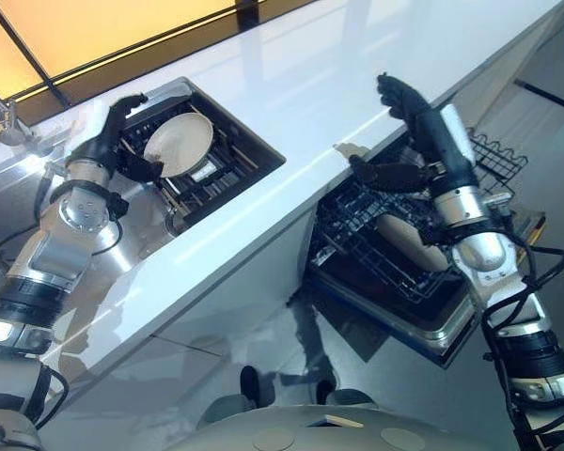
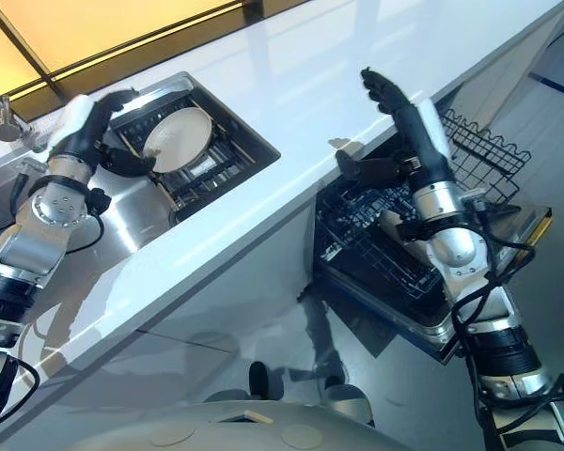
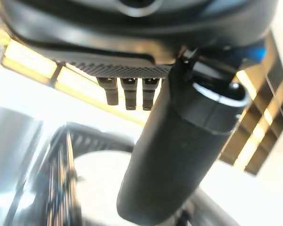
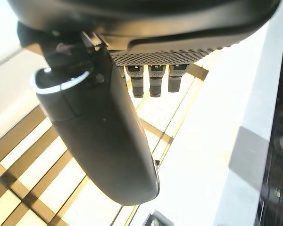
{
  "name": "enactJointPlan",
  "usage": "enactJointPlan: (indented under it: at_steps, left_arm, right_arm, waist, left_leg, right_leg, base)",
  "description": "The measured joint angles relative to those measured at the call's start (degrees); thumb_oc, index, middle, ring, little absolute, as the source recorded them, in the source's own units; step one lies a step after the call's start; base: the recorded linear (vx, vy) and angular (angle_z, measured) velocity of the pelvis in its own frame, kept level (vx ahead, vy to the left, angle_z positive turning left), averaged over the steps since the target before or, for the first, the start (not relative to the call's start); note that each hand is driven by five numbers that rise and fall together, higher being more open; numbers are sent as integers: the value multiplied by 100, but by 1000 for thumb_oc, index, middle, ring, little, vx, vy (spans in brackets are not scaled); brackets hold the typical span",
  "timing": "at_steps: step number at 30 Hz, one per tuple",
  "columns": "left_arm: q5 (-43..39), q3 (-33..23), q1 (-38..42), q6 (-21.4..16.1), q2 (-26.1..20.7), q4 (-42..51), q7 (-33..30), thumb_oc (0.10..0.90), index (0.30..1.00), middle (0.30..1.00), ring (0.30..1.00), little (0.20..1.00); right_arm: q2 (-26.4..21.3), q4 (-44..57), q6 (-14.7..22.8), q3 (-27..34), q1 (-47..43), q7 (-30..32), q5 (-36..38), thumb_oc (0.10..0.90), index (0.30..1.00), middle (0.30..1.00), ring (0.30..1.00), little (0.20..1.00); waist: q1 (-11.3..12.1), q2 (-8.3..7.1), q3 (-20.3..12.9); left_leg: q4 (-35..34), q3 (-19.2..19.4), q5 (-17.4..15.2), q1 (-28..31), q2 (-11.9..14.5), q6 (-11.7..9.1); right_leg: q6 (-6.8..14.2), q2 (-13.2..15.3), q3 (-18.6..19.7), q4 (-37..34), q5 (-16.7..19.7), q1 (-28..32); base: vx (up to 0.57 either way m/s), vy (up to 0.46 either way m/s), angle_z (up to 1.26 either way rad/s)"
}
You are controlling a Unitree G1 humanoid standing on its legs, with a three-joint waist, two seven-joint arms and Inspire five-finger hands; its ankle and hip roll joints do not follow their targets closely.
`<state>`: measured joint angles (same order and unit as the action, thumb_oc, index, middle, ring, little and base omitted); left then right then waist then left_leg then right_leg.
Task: Pick up plates and place into dishwasher.
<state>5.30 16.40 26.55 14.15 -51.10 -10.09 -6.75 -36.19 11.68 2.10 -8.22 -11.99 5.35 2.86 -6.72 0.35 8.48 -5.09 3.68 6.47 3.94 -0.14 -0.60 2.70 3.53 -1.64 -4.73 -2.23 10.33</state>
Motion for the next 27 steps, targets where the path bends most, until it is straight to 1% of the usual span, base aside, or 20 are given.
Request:
enactJointPlan:
  at_steps: [1, 3, 5, 8, 9, 13, 15, 19, 23, 27]
  left_arm:
    - [37, 165, 121, 99, 65, -11, 45, 800, 900, 900, 900, 900]
    - [39, 268, 244, 180, 161, -28, 129, 800, 900, 900, 900, 900]
    - [39, 398, 400, 358, 258, -39, 234, 800, 900, 900, 900, 900]
    - [33, 418, 494, 607, 462, -96, 396, 800, 900, 900, 900, 900]
    - [30, 419, 494, 629, 497, -141, 417, 800, 900, 900, 900, 900]
    - [-75, 426, 494, 967, 729, -429, 590, 800, 900, 900, 900, 900]
    - [-95, 446, 493, 1138, 878, -490, 646, 800, 900, 900, 900, 900]
    - [-49, 534, 635, 1454, 990, -647, 647, 800, 900, 900, 900, 900]
    - [438, 904, 840, 1587, 1027, -1022, 609, 800, 900, 900, 900, 900]
    - [744, 935, 866, 1732, 1059, -1404, 263, 800, 900, 900, 900, 900]
  right_arm:
    - [73, 0, -38, -100, -21, 31, -23, 800, 900, 900, 900, 900]
    - [177, -6, -96, -252, -100, 55, -106, 800, 900, 900, 900, 900]
    - [193, -11, -134, -409, -212, 73, -219, 800, 900, 900, 900, 900]
    - [248, -14, -214, -413, -284, 173, -254, 800, 900, 900, 900, 900]
    - [253, -15, -225, -412, -289, 204, -257, 800, 900, 900, 900, 900]
    - [268, -36, -301, -412, -292, 327, -402, 800, 900, 900, 900, 900]
    - [271, -53, -346, -413, -294, 332, -407, 800, 900, 900, 900, 900]
    - [301, -105, -374, -476, -335, 336, -407, 800, 900, 900, 900, 900]
    - [302, -173, -400, -716, -477, 342, -404, 800, 900, 900, 900, 900]
    - [301, -177, -437, -838, -535, 334, -398, 800, 900, 900, 900, 900]
  waist:
    - [-3, 1, 1]
    - [-11, 9, 5]
    - [-33, 30, 18]
    - [-53, 61, 30]
    - [-71, 69, 31]
    - [-172, 90, 33]
    - [-172, 97, 37]
    - [-176, 113, 47]
    - [-252, 140, 62]
    - [-322, 157, 73]
  left_leg:
    - [0, 11, 0, 8, 0, 0]
    - [0, 49, -2, 20, 5, 1]
    - [0, 67, -7, 34, 5, 6]
    - [0, 119, -7, 33, 13, 7]
    - [0, 127, -8, 33, 13, 7]
    - [0, 152, -8, 37, 22, 8]
    - [0, 186, -12, 41, 27, 12]
    - [1, 238, -15, 40, 28, 18]
    - [0, 249, -12, 41, 30, 22]
    - [0, 301, -13, 41, 34, 22]
  right_leg:
    - [0, 0, 12, 8, 0, 0]
    - [0, -1, 52, 25, 0, -12]
    - [1, 3, 91, 48, 0, -25]
    - [1, 0, 137, 94, 0, -80]
    - [1, 1, 140, 99, 0, -85]
    - [1, -6, 199, 113, 0, -104]
    - [1, -8, 242, 136, 0, -132]
    - [4, -5, 280, 198, -1, -190]
    - [16, -5, 296, 203, 7, -203]
    - [16, -8, 372, 203, 8, -232]
  base:
    - [52, 10, -6]
    - [47, 5, -9]
    - [54, 3, -10]
    - [42, 0, -10]
    - [34, -4, -6]
    - [47, -6, -5]
    - [54, -7, -9]
    - [38, -4, -8]
    - [42, -2, -2]
    - [58, 9, -7]
